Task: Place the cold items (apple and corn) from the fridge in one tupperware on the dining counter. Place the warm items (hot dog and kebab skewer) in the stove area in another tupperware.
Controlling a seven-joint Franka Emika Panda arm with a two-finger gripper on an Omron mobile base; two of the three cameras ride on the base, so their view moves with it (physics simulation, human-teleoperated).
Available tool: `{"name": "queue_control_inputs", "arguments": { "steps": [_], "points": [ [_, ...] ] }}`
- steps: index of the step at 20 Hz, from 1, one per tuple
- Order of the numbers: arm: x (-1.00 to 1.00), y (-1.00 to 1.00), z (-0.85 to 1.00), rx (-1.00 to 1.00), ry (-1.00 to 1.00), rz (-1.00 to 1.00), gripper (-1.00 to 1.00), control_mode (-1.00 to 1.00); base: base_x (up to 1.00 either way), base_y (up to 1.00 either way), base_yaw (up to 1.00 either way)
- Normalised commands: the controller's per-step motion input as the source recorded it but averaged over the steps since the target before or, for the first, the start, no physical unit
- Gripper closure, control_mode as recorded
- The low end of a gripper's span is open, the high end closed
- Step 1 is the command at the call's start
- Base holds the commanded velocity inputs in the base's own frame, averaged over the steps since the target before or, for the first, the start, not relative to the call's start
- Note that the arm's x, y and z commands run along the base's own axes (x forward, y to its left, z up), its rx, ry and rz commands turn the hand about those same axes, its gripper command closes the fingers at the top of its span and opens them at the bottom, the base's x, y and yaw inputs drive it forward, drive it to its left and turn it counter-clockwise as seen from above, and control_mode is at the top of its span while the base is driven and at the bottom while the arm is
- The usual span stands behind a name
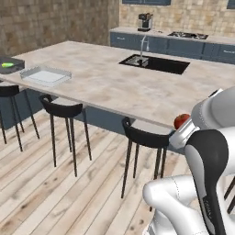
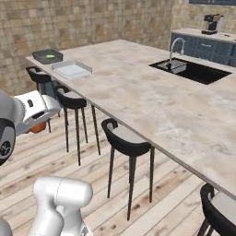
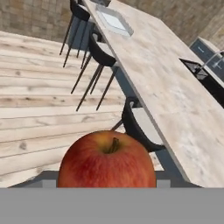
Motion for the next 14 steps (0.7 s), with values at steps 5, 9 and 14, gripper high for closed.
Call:
{"name": "queue_control_inputs", "arguments": {
  "steps": [5,9,14],
  "points": [
    [0.0,0.0,0.0,0.0,0.0,0.0,1.0,1.0,0.71,1.0,-0.24],
    [0.0,0.0,0.0,0.0,0.0,0.0,1.0,1.0,0.54,1.0,-0.19],
    [0.0,0.0,0.0,0.0,0.0,0.0,1.0,1.0,0.58,1.0,-0.13]
  ]
}}
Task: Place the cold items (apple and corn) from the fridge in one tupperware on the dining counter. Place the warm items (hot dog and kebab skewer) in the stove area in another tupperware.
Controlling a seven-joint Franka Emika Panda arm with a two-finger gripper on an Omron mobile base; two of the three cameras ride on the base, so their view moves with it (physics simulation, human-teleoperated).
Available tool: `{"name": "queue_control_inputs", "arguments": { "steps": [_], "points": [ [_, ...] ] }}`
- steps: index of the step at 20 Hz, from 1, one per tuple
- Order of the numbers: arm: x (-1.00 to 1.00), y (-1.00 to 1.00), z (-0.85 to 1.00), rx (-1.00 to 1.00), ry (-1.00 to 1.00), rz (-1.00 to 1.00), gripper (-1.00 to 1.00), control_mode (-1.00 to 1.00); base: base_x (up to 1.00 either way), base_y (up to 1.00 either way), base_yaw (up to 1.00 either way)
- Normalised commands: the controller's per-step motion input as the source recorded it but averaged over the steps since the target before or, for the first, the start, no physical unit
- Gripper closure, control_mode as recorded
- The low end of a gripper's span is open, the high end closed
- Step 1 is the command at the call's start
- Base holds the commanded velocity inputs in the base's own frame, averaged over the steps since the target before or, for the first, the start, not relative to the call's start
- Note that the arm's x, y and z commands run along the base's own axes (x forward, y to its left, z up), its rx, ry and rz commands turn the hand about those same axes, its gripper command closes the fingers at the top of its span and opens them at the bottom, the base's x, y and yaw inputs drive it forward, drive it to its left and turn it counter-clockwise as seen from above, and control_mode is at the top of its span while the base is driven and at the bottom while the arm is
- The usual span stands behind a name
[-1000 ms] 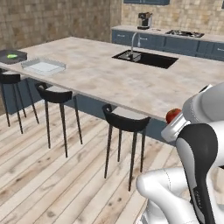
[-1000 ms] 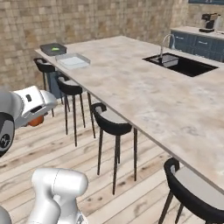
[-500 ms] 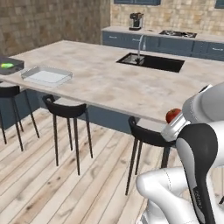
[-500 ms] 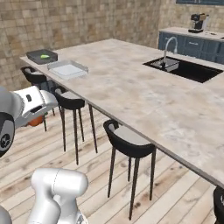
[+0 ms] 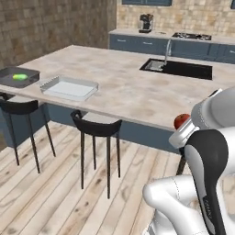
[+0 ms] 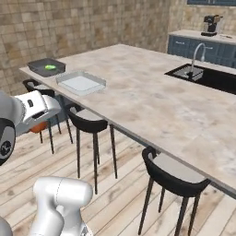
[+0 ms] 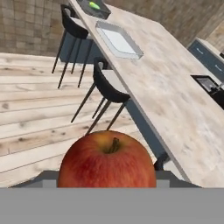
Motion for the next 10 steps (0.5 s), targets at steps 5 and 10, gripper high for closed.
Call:
{"name": "queue_control_inputs", "arguments": {
  "steps": [5,10],
  "points": [
    [0.0,0.0,0.0,0.0,0.0,0.0,1.0,1.0,0.67,1.0,-0.11],
    [0.0,0.0,0.0,0.0,0.0,0.0,1.0,1.0,0.71,1.0,-0.13]
  ]
}}
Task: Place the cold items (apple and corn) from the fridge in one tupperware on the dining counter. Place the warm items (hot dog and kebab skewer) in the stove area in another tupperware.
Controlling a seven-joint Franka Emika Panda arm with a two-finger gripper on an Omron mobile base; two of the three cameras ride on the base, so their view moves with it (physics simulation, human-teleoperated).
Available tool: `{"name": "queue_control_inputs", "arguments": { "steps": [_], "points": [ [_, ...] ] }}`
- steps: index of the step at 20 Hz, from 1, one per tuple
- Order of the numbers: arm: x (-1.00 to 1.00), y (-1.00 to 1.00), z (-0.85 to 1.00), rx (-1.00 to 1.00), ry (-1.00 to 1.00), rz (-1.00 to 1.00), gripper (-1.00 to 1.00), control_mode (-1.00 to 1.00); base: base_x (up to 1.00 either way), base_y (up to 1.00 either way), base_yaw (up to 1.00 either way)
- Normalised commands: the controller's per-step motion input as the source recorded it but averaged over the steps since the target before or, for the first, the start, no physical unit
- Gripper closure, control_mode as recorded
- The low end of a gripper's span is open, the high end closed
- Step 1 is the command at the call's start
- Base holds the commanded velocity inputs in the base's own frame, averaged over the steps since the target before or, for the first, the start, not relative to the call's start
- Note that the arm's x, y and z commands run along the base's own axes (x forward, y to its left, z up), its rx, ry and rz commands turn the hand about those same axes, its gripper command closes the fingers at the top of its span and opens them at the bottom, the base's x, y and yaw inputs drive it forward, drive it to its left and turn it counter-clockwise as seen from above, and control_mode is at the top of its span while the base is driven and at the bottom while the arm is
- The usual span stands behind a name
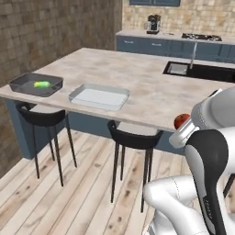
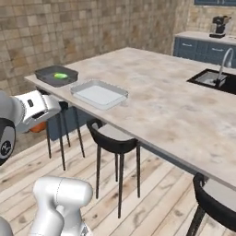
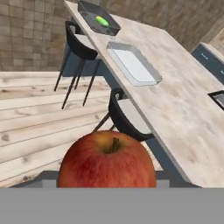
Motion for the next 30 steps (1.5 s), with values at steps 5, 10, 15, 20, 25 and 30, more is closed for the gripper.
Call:
{"name": "queue_control_inputs", "arguments": {
  "steps": [5,10,15,20,25,30],
  "points": [
    [0.0,0.0,0.0,0.0,0.0,0.0,1.0,1.0,0.73,1.0,-0.14],
    [0.0,0.0,0.0,0.0,0.0,0.0,1.0,1.0,0.78,1.0,-0.18],
    [0.0,0.0,0.0,0.0,0.0,0.0,1.0,1.0,0.83,1.0,-0.28],
    [0.0,0.0,0.0,0.0,0.0,0.0,1.0,1.0,0.86,1.0,-0.33],
    [0.0,0.0,0.0,0.0,0.0,0.0,1.0,1.0,0.86,1.0,-0.33],
    [0.0,0.0,0.0,0.0,0.0,0.0,1.0,1.0,0.89,1.0,-0.31]
  ]
}}
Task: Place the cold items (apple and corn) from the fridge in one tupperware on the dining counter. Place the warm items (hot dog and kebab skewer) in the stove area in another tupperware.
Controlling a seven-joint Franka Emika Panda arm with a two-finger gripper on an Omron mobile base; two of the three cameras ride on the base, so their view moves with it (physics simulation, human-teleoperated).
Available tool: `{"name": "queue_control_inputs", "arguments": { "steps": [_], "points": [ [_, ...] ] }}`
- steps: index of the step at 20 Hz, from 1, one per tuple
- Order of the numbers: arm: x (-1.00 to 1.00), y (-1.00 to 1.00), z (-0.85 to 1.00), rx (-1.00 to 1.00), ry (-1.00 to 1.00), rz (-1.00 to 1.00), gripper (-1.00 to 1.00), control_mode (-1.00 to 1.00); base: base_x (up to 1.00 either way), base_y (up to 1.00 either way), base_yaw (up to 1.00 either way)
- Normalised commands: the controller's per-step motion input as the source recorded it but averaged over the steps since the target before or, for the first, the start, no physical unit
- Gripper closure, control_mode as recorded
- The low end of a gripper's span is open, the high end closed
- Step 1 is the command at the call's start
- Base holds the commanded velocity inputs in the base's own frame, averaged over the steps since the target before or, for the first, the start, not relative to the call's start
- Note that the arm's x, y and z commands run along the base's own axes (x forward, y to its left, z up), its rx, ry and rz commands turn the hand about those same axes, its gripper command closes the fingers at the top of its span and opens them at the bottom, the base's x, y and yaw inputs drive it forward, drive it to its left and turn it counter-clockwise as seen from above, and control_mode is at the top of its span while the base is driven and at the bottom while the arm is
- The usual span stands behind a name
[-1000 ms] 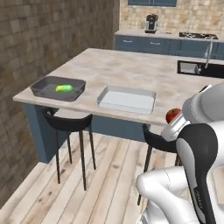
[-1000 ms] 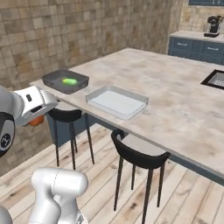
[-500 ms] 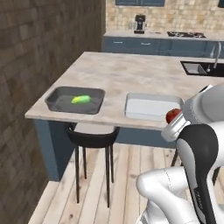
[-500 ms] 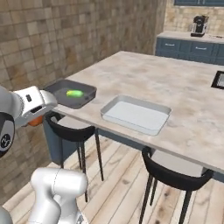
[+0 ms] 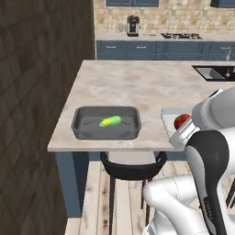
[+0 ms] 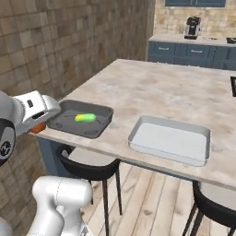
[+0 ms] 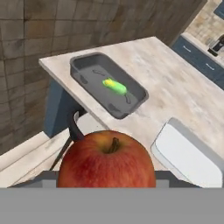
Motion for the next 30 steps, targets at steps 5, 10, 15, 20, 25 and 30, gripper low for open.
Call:
{"name": "queue_control_inputs", "arguments": {
  "steps": [5,10,15,20,25,30],
  "points": [
    [0.0,0.0,0.0,0.0,0.0,0.0,1.0,1.0,0.65,0.98,-0.3],
    [0.0,0.0,0.0,0.0,0.0,0.0,1.0,1.0,0.78,0.62,-0.19],
    [0.0,0.0,0.0,0.0,0.0,0.0,1.0,1.0,1.0,0.17,-0.07],
    [0.8,0.0,-0.25,-0.01,0.37,0.0,1.0,-1.0,0.2,0.0,0.0],
    [1.0,0.03,-0.62,-0.11,0.63,0.0,1.0,-1.0,0.0,0.0,0.0],
    [0.95,0.13,-0.67,-0.11,0.39,0.01,1.0,-1.0,0.0,0.0,0.0]
  ]
}}
